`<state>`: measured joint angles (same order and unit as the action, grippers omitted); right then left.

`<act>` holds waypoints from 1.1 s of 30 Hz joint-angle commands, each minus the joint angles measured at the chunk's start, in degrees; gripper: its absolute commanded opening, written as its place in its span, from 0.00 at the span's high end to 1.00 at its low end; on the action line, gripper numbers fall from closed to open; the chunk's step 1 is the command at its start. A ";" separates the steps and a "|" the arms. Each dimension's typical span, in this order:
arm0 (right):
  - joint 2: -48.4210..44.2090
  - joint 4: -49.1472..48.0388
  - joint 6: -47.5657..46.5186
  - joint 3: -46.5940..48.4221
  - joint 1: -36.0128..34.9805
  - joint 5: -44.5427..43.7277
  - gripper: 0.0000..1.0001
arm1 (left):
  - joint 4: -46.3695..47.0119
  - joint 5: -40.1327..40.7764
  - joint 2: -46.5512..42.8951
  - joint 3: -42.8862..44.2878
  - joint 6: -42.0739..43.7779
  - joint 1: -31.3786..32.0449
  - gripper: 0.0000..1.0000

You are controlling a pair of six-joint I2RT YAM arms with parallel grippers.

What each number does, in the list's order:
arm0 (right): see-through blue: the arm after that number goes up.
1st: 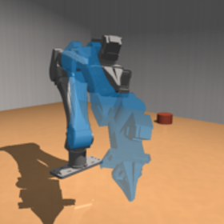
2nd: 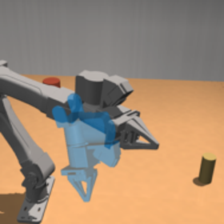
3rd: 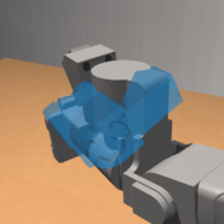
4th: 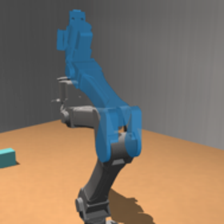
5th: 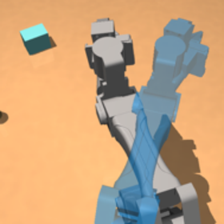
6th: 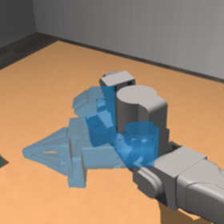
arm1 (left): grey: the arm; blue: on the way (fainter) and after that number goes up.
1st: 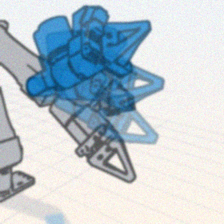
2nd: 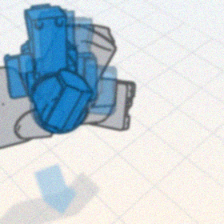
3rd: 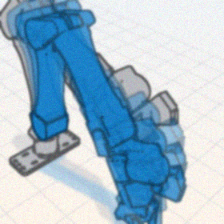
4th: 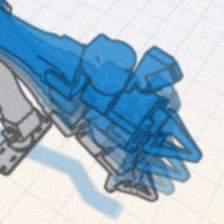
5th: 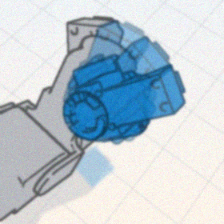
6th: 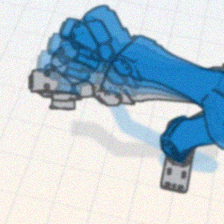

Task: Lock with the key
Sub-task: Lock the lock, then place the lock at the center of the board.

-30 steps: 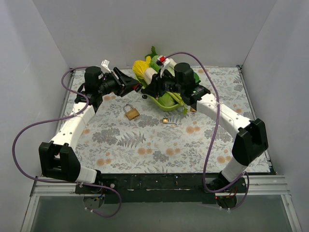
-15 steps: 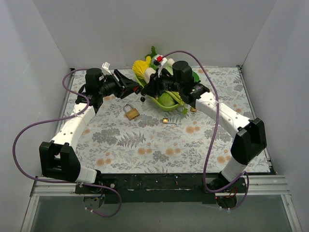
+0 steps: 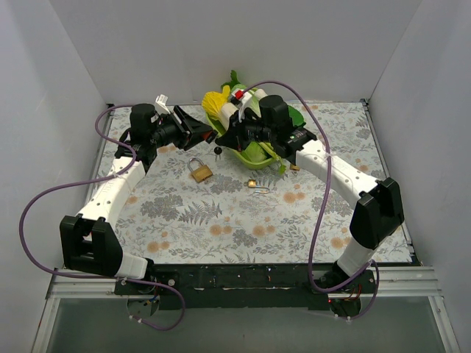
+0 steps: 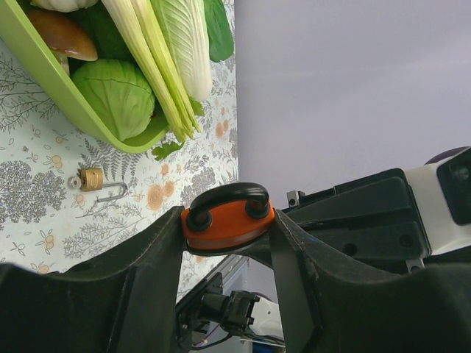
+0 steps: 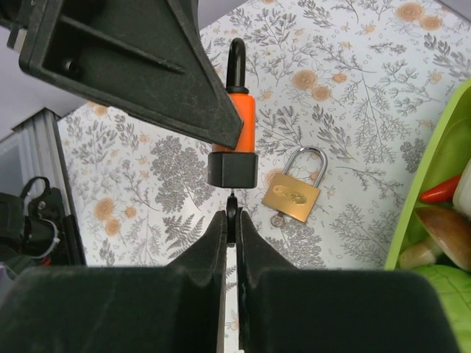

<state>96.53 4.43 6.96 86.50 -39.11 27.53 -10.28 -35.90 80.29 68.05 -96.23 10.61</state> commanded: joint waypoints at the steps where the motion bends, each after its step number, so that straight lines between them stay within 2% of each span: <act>1: -0.20 -1.44 -0.19 2.36 0.00 1.56 0.99 | 1.93 -0.84 -1.19 1.21 0.51 0.11 1.00; 5: -0.90 -1.70 -0.28 1.49 0.09 1.65 0.99 | 1.49 1.09 -1.10 1.21 1.56 -0.33 1.00; 16: -5.30 -3.90 2.97 -5.90 0.44 3.14 0.99 | 0.70 3.20 3.11 4.10 3.85 -10.52 1.00; 22: -6.88 -3.90 3.67 -8.80 0.53 4.29 0.99 | -2.19 3.65 1.98 4.72 7.44 -15.00 1.00; 24: -7.32 -3.90 3.50 -9.07 0.79 4.55 0.99 | -8.85 4.69 1.89 7.00 12.70 -16.49 1.00; 25: -7.58 -3.90 3.32 -9.15 0.97 4.55 0.99 | -12.10 5.39 1.97 8.31 19.95 -16.76 1.00; 26: -8.02 -3.90 3.15 -9.42 1.23 4.73 0.99 | -19.26 8.27 2.50 9.46 25.07 -17.02 1.00; 28: -8.55 -3.90 2.62 -9.68 1.67 4.90 0.99 | -26.33 12.15 3.55 12.89 33.61 -17.12 1.00; 29: -8.90 -3.81 2.44 -10.03 2.02 5.08 0.99 | -29.76 13.56 4.34 14.03 43.91 -17.12 1.00; 30: -9.08 -3.72 2.18 -10.12 2.11 5.17 0.99 | -37.02 17.93 6.61 15.78 47.76 -17.12 1.00; 33: -9.61 -3.81 1.30 -10.73 2.37 5.69 0.99 | -48.32 26.10 11.62 16.76 61.74 -17.99 1.00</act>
<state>89.56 2.04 9.80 76.27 -37.41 31.66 -38.17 -22.35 86.52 82.24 -59.40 -6.31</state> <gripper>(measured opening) 0.041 0.452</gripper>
